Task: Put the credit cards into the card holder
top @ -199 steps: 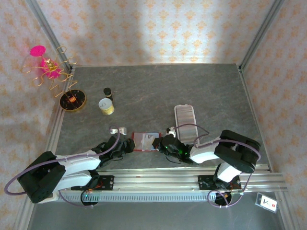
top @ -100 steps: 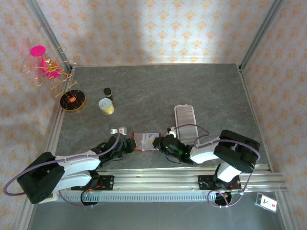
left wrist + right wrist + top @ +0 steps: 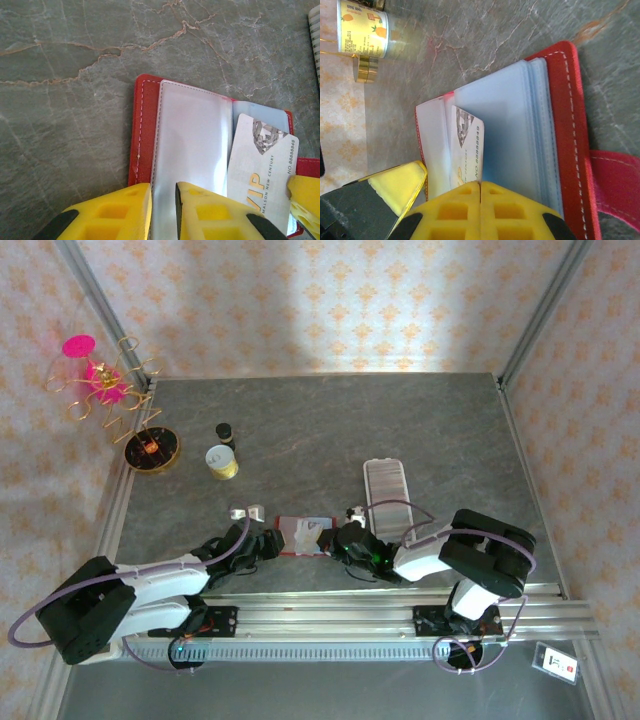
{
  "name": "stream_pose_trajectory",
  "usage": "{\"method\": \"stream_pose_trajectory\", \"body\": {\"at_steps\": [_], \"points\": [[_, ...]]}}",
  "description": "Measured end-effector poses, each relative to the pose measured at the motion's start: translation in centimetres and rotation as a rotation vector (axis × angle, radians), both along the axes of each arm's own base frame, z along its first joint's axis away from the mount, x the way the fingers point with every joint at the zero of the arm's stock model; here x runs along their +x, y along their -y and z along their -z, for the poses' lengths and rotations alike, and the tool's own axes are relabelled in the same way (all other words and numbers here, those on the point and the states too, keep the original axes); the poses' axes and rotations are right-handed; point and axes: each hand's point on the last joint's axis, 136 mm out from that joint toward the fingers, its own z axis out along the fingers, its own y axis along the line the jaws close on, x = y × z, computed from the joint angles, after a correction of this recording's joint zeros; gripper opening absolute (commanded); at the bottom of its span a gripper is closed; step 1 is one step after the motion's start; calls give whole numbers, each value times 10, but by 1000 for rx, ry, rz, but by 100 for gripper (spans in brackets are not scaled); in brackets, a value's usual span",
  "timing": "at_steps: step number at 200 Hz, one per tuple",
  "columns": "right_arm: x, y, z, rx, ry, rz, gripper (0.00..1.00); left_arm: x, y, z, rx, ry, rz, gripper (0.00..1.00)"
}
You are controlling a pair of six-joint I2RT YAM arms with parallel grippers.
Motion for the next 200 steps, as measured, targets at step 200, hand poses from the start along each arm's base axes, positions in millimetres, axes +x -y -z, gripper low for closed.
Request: {"method": "stream_pose_trajectory", "body": {"at_steps": [200], "points": [[9, -40, 1, -20, -13, -77, 0, -1, 2, 1, -4, -6, 0, 20]]}}
